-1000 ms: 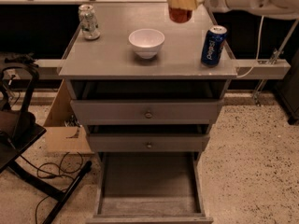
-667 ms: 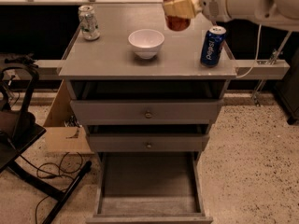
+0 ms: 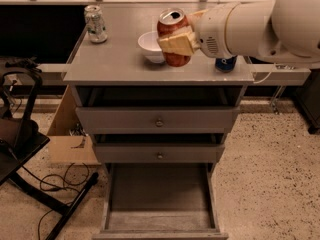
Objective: Place coke can into bottom drawer
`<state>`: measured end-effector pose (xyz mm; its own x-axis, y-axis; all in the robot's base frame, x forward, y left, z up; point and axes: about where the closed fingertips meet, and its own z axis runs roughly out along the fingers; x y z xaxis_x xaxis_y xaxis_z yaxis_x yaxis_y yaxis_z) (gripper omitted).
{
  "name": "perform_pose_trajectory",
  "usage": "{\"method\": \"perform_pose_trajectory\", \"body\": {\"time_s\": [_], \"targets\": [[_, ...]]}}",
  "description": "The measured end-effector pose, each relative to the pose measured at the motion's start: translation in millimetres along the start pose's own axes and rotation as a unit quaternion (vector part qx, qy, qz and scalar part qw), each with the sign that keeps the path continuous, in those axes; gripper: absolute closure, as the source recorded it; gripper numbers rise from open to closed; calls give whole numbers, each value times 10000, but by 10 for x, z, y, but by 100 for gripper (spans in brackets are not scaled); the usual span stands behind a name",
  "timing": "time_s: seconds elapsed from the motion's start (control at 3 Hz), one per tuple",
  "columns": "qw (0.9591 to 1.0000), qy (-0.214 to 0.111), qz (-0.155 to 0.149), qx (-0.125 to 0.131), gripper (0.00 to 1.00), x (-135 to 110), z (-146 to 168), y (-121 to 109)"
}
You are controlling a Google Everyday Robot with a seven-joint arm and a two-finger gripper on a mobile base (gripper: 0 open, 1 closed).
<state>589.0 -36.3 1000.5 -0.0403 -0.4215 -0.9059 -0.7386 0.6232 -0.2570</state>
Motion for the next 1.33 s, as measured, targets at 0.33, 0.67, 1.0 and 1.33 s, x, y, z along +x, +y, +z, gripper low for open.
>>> {"method": "perform_pose_trajectory", "body": {"time_s": [0.33, 0.67, 1.0, 1.33], "targets": [[10000, 0, 0, 0, 100, 0, 0, 0], [9998, -12, 145, -165, 100, 342, 108, 115], [9971, -77, 584, -486, 100, 1147, 311, 407], [9951, -403, 705, -565, 100, 2085, 575, 780]]}}
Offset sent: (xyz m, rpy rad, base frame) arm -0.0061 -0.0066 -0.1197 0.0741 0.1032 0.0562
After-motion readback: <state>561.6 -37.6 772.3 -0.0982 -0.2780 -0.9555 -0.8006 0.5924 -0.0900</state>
